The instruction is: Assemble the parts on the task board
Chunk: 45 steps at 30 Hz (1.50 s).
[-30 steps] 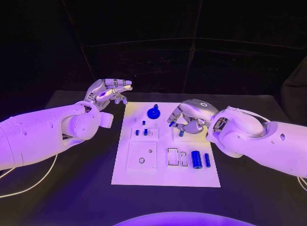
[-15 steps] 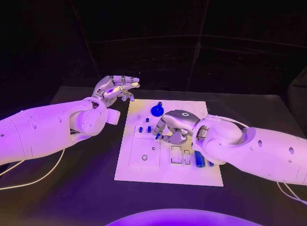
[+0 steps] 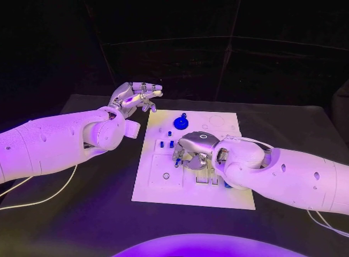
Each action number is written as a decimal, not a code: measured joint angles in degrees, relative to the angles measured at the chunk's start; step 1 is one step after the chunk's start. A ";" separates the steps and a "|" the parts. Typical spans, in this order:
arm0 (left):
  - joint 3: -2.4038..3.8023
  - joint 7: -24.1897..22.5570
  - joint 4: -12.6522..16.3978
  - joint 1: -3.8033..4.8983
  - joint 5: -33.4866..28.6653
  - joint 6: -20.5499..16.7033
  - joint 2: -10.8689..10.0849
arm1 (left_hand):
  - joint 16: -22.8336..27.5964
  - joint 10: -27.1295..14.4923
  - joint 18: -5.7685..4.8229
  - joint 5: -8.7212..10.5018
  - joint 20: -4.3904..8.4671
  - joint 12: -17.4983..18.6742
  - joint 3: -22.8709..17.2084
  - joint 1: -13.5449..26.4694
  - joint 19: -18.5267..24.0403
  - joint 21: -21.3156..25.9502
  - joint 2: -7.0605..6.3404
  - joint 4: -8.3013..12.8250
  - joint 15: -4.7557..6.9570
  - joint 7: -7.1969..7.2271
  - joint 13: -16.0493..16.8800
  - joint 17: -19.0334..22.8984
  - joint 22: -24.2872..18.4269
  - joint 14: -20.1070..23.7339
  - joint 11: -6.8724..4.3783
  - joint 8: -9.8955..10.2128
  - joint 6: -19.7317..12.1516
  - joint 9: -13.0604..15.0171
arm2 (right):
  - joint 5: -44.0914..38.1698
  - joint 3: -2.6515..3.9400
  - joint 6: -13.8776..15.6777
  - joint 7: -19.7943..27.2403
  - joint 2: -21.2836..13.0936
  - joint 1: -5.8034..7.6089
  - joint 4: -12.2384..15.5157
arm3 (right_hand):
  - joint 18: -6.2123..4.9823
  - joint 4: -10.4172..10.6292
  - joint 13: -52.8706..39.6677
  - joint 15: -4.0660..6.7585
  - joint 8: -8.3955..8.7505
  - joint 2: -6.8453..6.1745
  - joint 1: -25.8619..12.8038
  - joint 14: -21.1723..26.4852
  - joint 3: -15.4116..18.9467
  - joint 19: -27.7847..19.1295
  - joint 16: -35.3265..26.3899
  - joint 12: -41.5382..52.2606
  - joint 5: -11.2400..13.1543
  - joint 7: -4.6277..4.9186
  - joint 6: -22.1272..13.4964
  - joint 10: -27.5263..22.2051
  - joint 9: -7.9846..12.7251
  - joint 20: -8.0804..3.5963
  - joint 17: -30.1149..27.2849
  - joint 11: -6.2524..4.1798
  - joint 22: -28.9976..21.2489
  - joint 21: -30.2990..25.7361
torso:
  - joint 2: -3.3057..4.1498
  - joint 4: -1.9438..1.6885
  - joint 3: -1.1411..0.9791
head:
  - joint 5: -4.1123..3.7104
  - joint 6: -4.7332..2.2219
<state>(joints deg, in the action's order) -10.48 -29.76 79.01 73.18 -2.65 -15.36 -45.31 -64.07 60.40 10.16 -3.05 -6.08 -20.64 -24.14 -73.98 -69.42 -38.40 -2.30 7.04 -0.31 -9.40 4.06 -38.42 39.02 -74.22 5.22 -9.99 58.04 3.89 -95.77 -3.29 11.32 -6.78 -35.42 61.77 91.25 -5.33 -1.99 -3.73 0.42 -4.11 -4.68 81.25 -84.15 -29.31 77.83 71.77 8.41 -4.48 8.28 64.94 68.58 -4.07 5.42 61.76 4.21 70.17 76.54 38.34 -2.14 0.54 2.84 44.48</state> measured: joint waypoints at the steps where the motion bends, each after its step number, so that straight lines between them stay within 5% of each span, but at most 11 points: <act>1: 0.00 0.00 -0.01 0.00 0.00 0.00 0.03 | 0.00 0.00 0.00 0.00 0.00 0.00 0.00 0.00 0.00 0.00 0.00 0.00 -0.06 0.00 0.00 0.00 0.00 0.06 0.00 0.00 0.00 0.00 | -0.19 0.00 -0.07 -0.06 0.12 -0.03 -0.06 | 0.00 0.00 0.00 0.00 0.00 0.00 0.00 0.00 0.00 0.00 0.00 0.00 0.00 0.00 0.00 0.00 0.00 0.00 0.00 0.00 0.00 0.00 | 0.00 0.00 0.00 | 0.04 0.03; 27: 0.00 0.26 -0.27 0.00 -0.01 0.09 0.16 | 0.22 -0.21 -0.02 0.00 0.00 0.00 0.16 0.00 0.00 0.00 0.00 0.16 -0.21 0.00 -0.05 0.18 -0.09 0.20 0.21 0.00 0.00 -0.04 | -2.59 -0.02 -2.64 -1.01 1.13 -0.33 -0.68 | 0.00 0.00 0.00 0.00 0.01 -0.29 -0.29 0.00 0.01 0.00 -0.01 0.00 0.01 -0.01 -0.01 0.00 0.03 0.00 -0.04 0.00 0.00 0.00 | 0.00 0.00 0.01 | 0.45 0.76; 36: -0.01 0.36 -0.34 -0.01 -0.01 0.12 0.18 | 0.22 -0.21 -0.02 0.00 0.00 0.00 0.16 0.00 0.00 0.00 0.00 0.16 -0.21 0.00 -0.04 0.18 -0.08 0.20 0.21 0.00 0.00 -0.04 | -2.95 -0.39 -2.69 -0.95 1.55 -0.33 -0.76 | -0.01 0.87 0.19 -0.74 0.40 -3.63 -3.63 0.11 1.45 -0.51 -0.01 -2.44 -1.18 1.33 -3.31 -4.12 0.30 0.93 -0.99 1.63 -0.86 -0.28 | -0.02 0.01 0.02 | 0.46 0.80; 45: -0.01 0.51 -0.38 -0.01 -0.02 0.16 0.12 | 0.22 -0.21 -0.02 0.00 0.00 0.00 0.16 0.00 0.00 0.00 0.00 0.16 -0.21 -0.21 -0.04 0.30 -0.08 0.20 0.21 0.00 -0.21 -0.03 | -2.99 -0.58 -1.95 -0.86 1.43 -0.36 -0.81 | 0.00 1.26 0.12 -1.14 0.39 -4.17 -4.54 0.11 3.20 -0.72 -0.01 -2.78 -1.18 1.75 -6.28 -5.64 0.37 1.14 -1.33 2.13 -1.25 -0.54 | -0.04 0.03 0.02 | 0.52 0.80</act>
<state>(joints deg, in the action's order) -10.49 -29.25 78.62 73.17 -2.66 -15.20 -45.19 -63.86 60.19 10.14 -3.05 -6.07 -20.64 -23.98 -73.98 -69.42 -38.40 -2.30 7.20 -0.52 -9.61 4.02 -38.12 38.94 -74.02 5.43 -9.99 57.83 3.85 -98.76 -3.87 9.37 -7.64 -33.99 61.40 90.43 -5.33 -0.73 -3.61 -0.72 -3.71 -8.85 76.72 -84.04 -26.11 77.11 71.76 5.63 -5.66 10.03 58.67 62.93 -3.69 6.56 60.43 6.34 68.92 75.99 38.30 -2.11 0.56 3.36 45.29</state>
